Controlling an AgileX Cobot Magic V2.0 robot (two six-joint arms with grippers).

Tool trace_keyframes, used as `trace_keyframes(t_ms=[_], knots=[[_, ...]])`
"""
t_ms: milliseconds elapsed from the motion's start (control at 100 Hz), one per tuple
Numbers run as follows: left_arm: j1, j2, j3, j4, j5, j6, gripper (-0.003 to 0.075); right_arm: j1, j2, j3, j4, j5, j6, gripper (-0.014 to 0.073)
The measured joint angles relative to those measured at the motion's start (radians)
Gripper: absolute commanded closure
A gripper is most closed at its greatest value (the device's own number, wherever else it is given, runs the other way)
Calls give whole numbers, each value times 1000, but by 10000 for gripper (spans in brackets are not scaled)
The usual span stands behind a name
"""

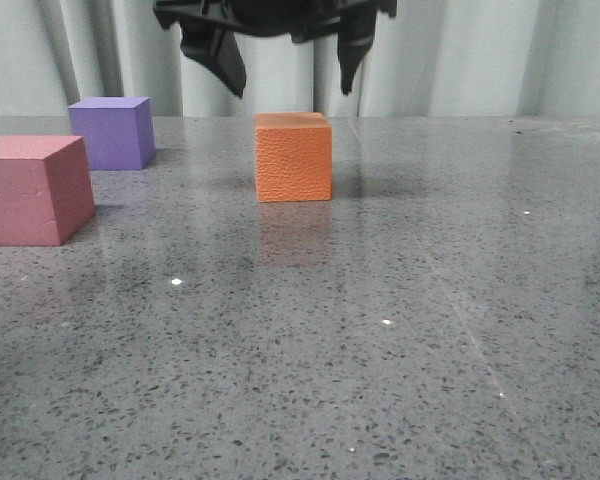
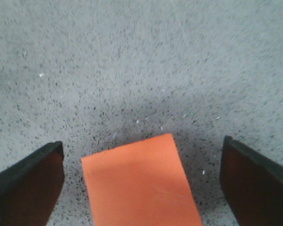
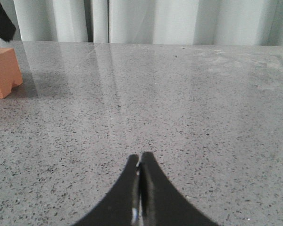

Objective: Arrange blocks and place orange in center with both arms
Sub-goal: 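Lower the left gripper onto the orange cube and grasp it, then carry the orange cube with the left gripper beside the purple and pink cubes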

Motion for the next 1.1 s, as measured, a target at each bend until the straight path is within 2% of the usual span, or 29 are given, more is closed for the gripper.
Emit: trace_keyframes(t_ms=[430, 550, 720, 810, 1100], knots=[[0, 94, 0, -55, 39, -24, 108, 0, 0, 0, 0, 0, 0, 661], [0, 99, 0, -57, 54, -28, 224, 0, 0, 0, 0, 0, 0, 661], [0, 99, -3, -57, 63, -30, 522, 0, 0, 0, 0, 0, 0, 661], [0, 99, -4, -57, 65, -30, 626, 0, 0, 0, 0, 0, 0, 661], [0, 30, -4, 3, 124, -30, 636, 0, 0, 0, 0, 0, 0, 661]])
